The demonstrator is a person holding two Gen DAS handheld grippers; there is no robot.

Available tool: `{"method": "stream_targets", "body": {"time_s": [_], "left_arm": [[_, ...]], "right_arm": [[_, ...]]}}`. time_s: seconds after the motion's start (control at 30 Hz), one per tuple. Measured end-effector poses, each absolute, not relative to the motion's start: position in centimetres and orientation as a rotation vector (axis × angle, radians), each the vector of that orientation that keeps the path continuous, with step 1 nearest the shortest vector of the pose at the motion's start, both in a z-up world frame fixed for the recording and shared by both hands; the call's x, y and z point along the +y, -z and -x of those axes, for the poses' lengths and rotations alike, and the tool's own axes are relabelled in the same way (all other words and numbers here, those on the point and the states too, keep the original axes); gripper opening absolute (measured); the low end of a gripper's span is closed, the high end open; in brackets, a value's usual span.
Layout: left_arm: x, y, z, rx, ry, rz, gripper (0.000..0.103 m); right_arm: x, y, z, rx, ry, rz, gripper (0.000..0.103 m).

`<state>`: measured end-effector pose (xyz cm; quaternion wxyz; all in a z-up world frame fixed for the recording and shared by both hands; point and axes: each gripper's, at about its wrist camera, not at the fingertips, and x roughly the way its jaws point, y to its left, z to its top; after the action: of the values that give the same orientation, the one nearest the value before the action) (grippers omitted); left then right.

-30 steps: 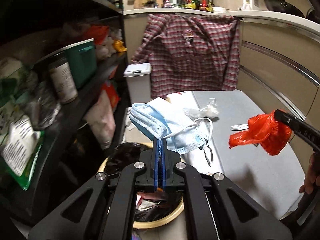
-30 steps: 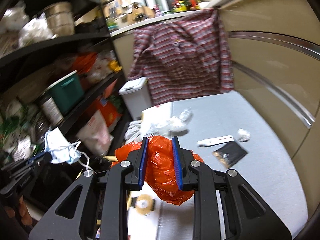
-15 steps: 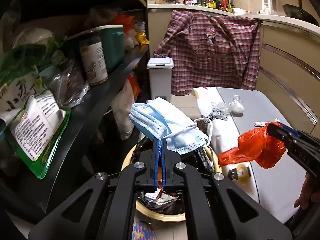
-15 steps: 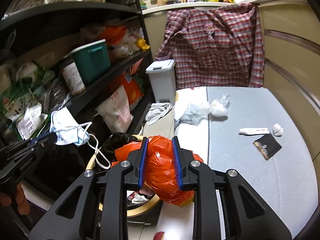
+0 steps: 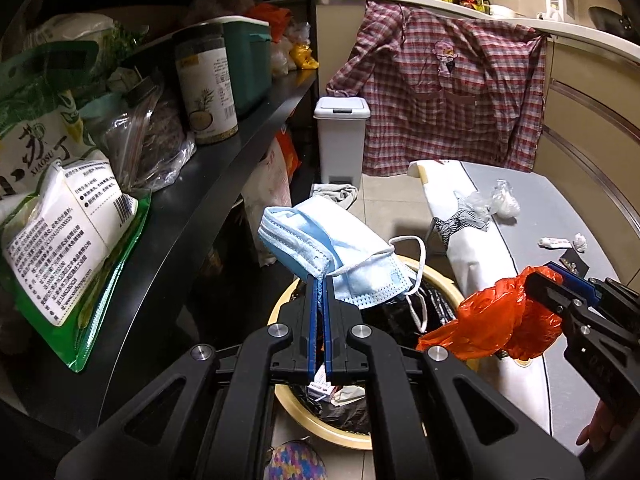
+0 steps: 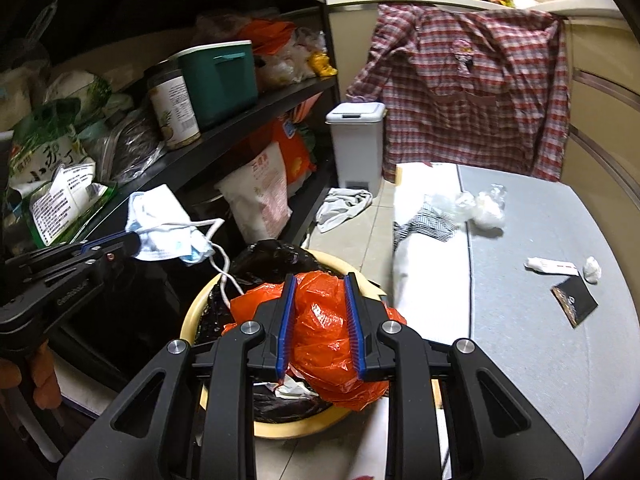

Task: Collect trash
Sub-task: 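Carry the mask and the red bag over the bin with both tools, then open both tools to drop the mask and red bag into the bin, then move the open right tool toward the black packet on the table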

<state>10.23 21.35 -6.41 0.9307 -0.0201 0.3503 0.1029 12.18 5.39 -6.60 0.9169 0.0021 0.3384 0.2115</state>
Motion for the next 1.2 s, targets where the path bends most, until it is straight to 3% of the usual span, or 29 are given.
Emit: {"method": "stream_targets", "body": {"time_s": [0.27,0.33,0.37,0.4,0.43,0.47,0.57,1.2], "left_arm": [[22.2,7.3,-11.0,0.74,-0.224,0.033,0.003],[22.4,7.5,-11.1,0.741,-0.23,0.03,0.003],[22.5,7.6,-11.2,0.745,-0.238,0.031,0.012],[22.6,7.7,-11.3,0.748,-0.243,0.036,0.023],[22.8,7.8,-11.3,0.75,-0.26,0.041,0.056],[22.9,7.7,-11.1,0.734,-0.289,0.042,0.077],[23.1,7.2,-10.6,0.687,-0.321,0.043,0.087],[20.0,7.0,-10.8,0.696,-0.295,-0.054,0.088]], "right_arm": [[7.3,7.4,-12.9,0.71,-0.465,0.002,0.025],[7.6,7.6,-13.1,0.719,-0.474,-0.002,0.029],[7.6,7.7,-13.2,0.725,-0.476,-0.007,0.031],[7.7,7.8,-13.3,0.734,-0.477,-0.016,0.042],[7.7,7.8,-13.4,0.737,-0.472,-0.023,0.051],[7.8,7.8,-13.3,0.735,-0.467,-0.025,0.053],[7.9,7.8,-13.4,0.737,-0.457,-0.022,0.059],[6.0,7.1,-12.6,0.725,-0.426,-0.035,0.066]]}}
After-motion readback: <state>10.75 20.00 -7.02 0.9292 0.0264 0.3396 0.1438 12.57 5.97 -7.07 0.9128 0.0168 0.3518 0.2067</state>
